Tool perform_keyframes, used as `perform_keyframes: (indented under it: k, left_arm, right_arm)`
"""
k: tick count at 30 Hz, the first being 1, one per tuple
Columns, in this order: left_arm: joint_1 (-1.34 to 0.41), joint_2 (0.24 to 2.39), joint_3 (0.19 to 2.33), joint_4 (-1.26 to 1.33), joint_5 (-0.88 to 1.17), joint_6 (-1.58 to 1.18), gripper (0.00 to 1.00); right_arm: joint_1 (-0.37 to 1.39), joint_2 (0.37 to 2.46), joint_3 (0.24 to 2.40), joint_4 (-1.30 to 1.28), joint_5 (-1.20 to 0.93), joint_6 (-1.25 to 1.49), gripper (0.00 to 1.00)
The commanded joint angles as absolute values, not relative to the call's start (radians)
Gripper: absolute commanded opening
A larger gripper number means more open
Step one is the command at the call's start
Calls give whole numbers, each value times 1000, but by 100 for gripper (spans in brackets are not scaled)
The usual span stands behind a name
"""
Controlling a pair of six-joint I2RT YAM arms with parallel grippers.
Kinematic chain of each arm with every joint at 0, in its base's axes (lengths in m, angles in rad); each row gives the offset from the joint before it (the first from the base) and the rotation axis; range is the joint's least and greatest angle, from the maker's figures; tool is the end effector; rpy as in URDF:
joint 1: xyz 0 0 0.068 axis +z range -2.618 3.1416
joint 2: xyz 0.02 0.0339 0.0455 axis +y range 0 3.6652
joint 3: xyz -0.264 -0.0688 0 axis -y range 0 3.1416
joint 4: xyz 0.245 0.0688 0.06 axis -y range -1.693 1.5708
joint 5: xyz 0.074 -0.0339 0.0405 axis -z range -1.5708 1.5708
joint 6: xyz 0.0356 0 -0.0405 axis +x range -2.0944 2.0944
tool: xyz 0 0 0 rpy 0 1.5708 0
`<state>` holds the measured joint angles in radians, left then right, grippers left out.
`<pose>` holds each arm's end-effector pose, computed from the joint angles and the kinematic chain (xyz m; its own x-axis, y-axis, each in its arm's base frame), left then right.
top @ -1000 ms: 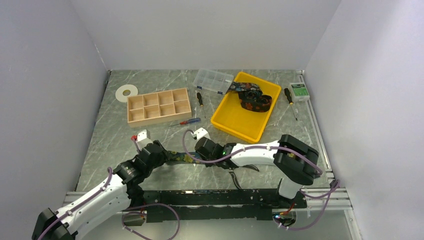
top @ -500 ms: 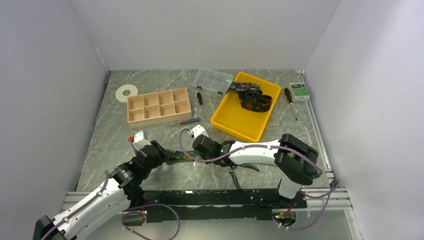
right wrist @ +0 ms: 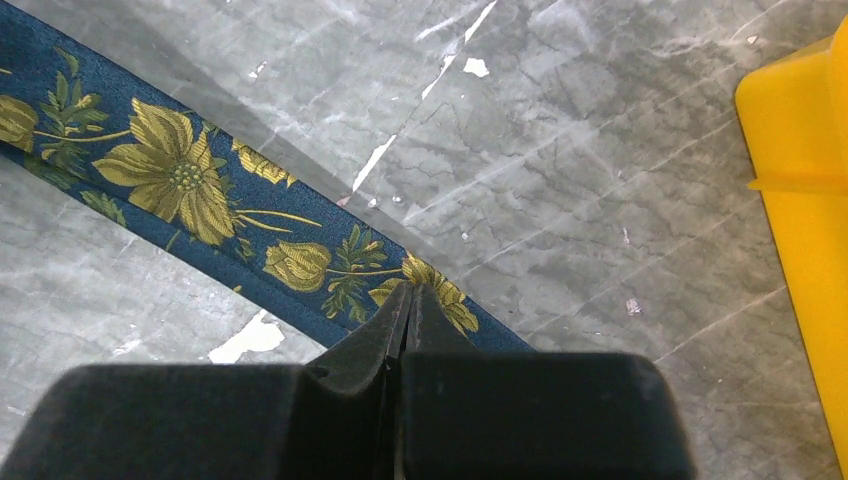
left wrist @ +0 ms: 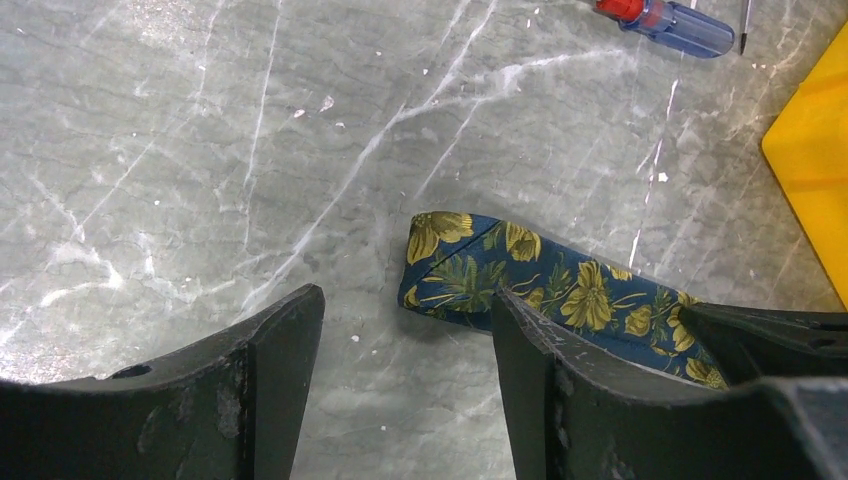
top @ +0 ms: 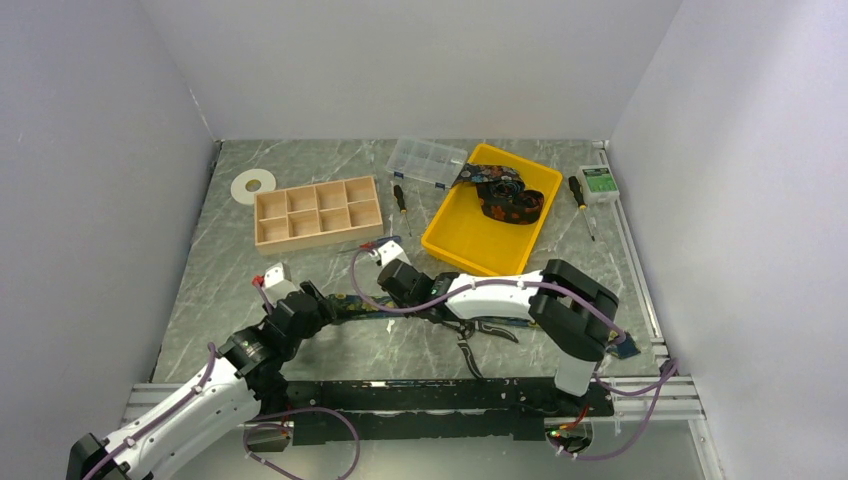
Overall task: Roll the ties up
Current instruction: Flatten out the tie at the center of the board.
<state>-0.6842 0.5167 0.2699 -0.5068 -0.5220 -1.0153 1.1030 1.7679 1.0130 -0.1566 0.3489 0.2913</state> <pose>0.1036 -0.0616 0.1705 -0.5057 -0.5379 -0.6745 -0.3102 0.8429 -0.4397 0.1719 0.3132 0.1633 -0.5552 -0.5004 -0.6644 -0.6106 0.7876 -0.0829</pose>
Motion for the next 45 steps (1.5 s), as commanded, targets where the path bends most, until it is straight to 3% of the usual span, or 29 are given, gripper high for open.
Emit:
perform_keyframes:
  k: [1, 15, 19, 22, 24, 28, 32, 36, 45]
  left_arm:
    - [-683, 522, 306, -516, -549, -1035, 68]
    - [-682, 539, 303, -447, -515, -993, 68]
    - [-683, 565, 324, -450, -511, -979, 69]
    - [-682, 568, 339, -454, -505, -972, 68]
    - [-682, 563, 356, -480, -509, -984, 65]
    - [-683, 512, 395, -428, -446, -947, 55]
    - [-683, 542, 364, -211, -247, -938, 29]
    - [-681, 685, 378, -207, -237, -983, 4]
    - [-542, 664, 285, -277, -255, -1044, 3]
  right_arm:
    - [1102, 1781, 1017, -116, 341, 297, 0]
    - [1128, 1724, 945, -97, 329, 362, 1]
    - [1127, 1654, 936, -99, 346, 384, 35]
    - [1128, 1605, 945, -110, 339, 390, 42]
    - [1127, 1584, 954, -99, 308, 390, 39]
    - [1105, 1561, 959, -47, 241, 404, 24]
    - [1058, 1539, 910, 9, 181, 441, 16]
    - [1035, 1510, 856, 45, 142, 469, 16]
    - [1033, 1476, 813, 69, 117, 483, 15]
